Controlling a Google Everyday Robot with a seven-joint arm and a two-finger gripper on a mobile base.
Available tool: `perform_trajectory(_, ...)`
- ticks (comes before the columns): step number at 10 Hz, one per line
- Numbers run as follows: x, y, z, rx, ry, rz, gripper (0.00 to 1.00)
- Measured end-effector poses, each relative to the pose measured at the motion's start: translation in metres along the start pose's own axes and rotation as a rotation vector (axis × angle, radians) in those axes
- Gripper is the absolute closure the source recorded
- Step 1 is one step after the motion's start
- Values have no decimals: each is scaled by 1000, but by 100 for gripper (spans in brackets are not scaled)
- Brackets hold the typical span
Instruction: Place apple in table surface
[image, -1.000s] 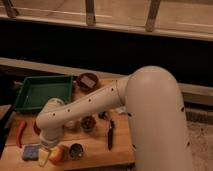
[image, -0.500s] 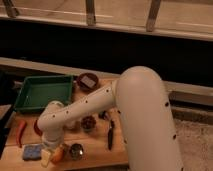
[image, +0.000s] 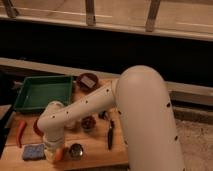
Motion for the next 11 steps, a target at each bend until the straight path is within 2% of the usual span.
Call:
perform_trajectory(2, -1, 1, 0, -8, -17, 7, 79)
perform_trajectory(4, -1, 0, -1, -23, -43, 20, 96)
perform_trajectory(5, 0, -2, -3, -25, -53, 26, 100)
perform_trajectory(8, -4, -1, -13, -22, -64, 18, 100)
perform_trajectory(10, -6, -1, -34, -18, -71, 13, 100)
perform_trajectory(11, -7, -3, -51, -19, -78, 7, 100)
